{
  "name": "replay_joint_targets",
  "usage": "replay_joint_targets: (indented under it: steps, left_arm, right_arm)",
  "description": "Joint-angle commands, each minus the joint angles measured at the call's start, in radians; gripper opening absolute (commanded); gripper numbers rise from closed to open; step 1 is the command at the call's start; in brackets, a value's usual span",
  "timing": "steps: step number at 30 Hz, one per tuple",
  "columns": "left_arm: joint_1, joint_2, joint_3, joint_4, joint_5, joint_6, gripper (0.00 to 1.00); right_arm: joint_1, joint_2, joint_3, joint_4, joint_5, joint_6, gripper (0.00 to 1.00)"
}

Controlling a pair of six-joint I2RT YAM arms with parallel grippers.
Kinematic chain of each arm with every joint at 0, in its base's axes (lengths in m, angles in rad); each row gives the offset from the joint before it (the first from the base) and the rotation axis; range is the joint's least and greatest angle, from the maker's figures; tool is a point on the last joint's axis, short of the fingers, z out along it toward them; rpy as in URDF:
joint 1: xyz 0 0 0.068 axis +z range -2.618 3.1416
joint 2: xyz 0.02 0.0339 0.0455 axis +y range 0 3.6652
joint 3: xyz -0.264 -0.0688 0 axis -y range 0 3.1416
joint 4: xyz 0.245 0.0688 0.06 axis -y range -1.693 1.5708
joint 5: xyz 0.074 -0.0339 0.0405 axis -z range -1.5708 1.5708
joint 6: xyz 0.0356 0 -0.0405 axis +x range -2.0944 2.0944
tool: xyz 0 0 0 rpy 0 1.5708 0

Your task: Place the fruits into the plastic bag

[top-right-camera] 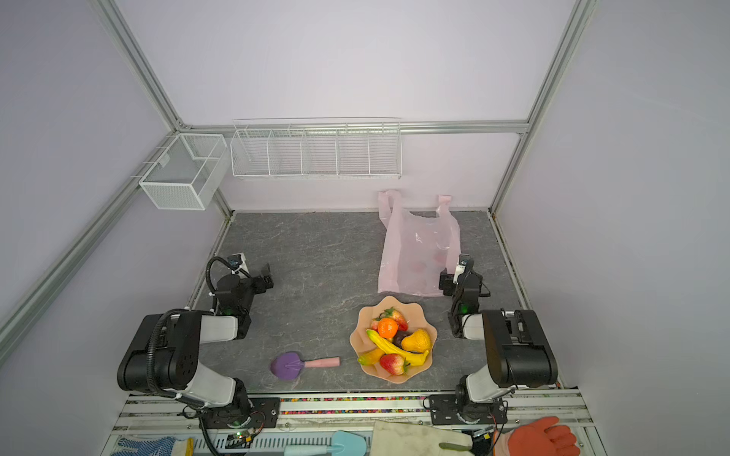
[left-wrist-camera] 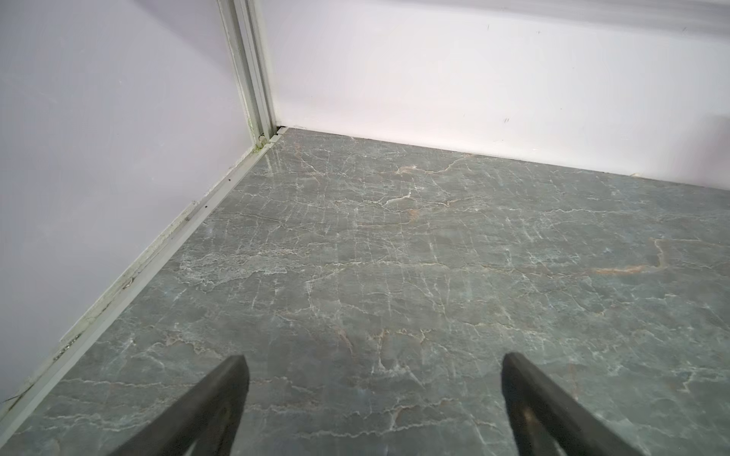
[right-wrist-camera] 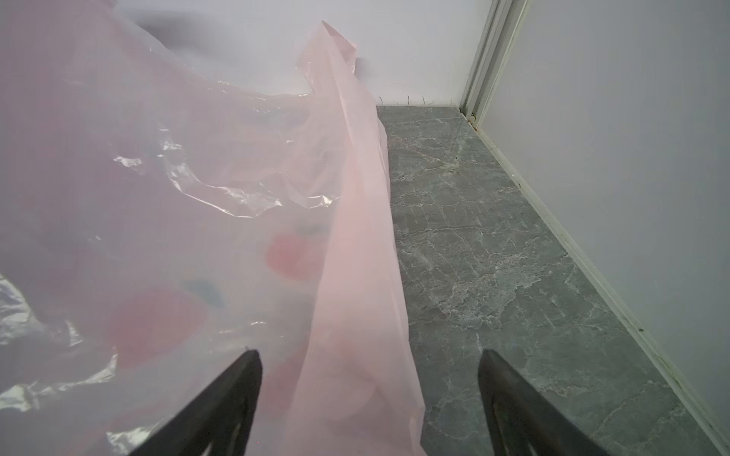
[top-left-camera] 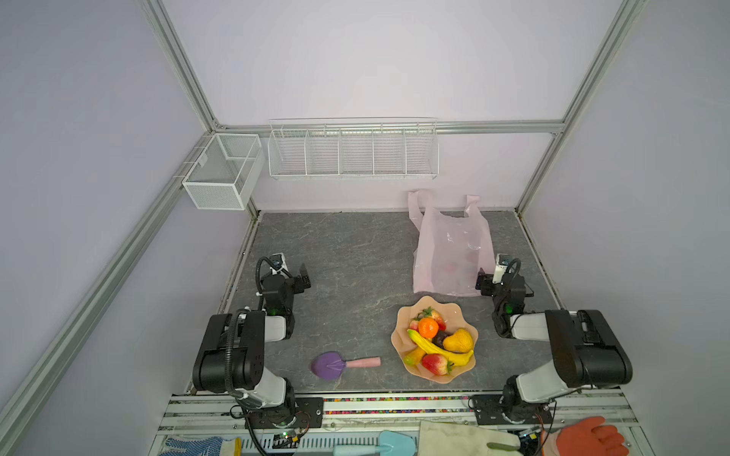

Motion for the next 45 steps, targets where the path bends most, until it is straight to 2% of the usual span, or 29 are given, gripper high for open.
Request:
replay_joint_targets:
  steps: [1,25,31,33,37,40,42,45]
  left_arm:
    - [0.0,0.007,0.018,0.0,-0.01,0.016,0.99]
    - [0.001,-0.027,0.011,-0.014,-0.032,0.002,0.99]
    - [-0.001,-0.165,0.023,-0.142,-0.033,0.007,0.99]
    - [-0.004,-0.253,0.049,-0.269,-0.048,-0.011,0.99]
    - [-0.019,-0.441,0.096,-0.487,-0.043,-0.078,0.99]
    - [-0.061,-0.546,0.18,-0.711,-0.033,-0.137,0.99]
    - [-0.089,-0.595,0.254,-0.866,0.016,-0.2,0.99]
    - [-0.118,-0.625,0.34,-1.03,0.113,-0.282,0.99]
  right_arm:
    - [0.002,-0.002,0.007,0.002,-0.012,-0.007,0.88]
    - [0.002,-0.016,0.009,-0.006,0.007,-0.003,0.88]
    - [0.011,-0.142,0.099,-0.281,-0.008,-0.01,0.88]
    - [0.013,-0.202,0.146,-0.418,0.005,0.017,0.88]
    - [0.019,-0.336,0.193,-0.563,-0.034,0.085,0.88]
    - [0.018,-0.379,0.367,-0.926,-0.022,0.209,0.88]
    - [0.017,-0.376,0.478,-1.134,-0.051,0.273,0.88]
    - [0.01,-0.367,0.581,-1.296,-0.108,0.319,0.89]
